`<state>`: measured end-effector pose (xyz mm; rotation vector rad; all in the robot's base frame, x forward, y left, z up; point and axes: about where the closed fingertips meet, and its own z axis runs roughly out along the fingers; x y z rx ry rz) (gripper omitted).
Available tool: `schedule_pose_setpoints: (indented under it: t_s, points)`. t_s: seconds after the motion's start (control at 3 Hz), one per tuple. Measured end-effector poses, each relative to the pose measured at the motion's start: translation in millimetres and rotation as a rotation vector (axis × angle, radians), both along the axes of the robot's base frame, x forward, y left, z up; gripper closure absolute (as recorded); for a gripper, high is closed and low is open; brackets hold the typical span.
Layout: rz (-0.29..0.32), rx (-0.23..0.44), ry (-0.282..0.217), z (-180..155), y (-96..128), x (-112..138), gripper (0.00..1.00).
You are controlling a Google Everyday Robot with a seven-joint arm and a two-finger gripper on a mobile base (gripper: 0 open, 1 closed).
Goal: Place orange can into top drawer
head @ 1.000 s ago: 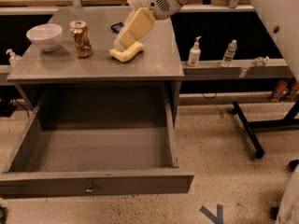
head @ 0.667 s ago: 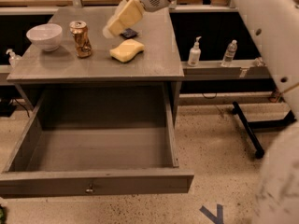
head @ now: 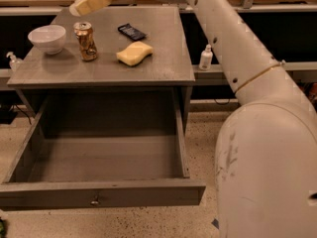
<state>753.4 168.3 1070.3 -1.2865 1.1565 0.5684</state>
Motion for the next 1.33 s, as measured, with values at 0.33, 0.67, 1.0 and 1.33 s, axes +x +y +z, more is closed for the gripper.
schedule_pose_setpoints:
  t_s: [0.33,0.67,1.0,1.33]
  points:
    - [-0.17,0.032,0.134,-45.0,23.8,32.6,0.0]
    - [-0.304,0.029,0.194,-78.2,30.6,49.0,0.0]
    - [-0.358,0.073,0.264,-111.0,45.1,70.5,0.0]
    - [-0.347,0.135,0.281,-110.1,50.6,97.6,0.0]
